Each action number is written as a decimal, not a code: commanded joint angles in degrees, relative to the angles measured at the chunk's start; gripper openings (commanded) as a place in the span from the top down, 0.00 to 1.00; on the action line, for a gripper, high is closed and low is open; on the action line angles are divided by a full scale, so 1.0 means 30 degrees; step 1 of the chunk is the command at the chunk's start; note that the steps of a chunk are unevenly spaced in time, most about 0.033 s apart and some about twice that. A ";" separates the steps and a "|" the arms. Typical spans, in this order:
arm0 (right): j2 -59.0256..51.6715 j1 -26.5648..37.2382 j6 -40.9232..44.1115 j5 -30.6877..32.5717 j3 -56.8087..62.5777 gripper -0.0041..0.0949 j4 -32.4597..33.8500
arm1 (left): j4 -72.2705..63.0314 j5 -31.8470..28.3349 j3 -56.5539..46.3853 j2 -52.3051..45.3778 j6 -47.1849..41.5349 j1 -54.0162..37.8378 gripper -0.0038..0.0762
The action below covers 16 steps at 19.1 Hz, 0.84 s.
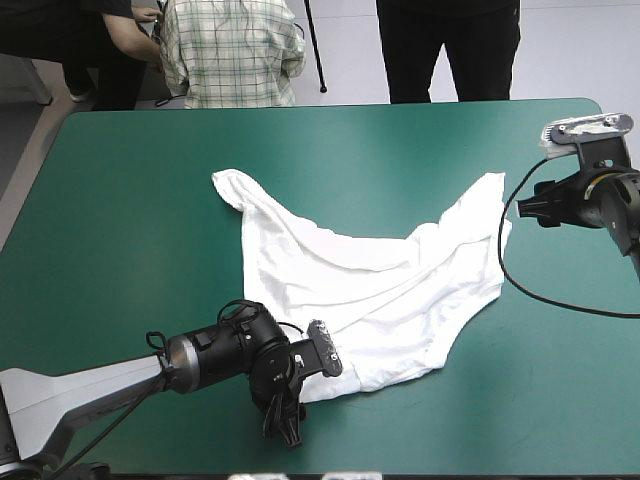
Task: Fold the cloth
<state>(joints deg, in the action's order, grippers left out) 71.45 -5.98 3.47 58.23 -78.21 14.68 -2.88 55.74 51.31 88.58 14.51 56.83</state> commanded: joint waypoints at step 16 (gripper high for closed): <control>1.0358 0.1466 -0.0345 -0.2205 -0.0523 0.32 -0.4271 | -0.4353 -0.0395 -0.0222 -0.1332 -0.0989 0.0080 0.96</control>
<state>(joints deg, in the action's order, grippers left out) 104.13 -2.23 3.41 53.03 -78.21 2.68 -11.15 53.49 50.54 86.38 12.76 56.19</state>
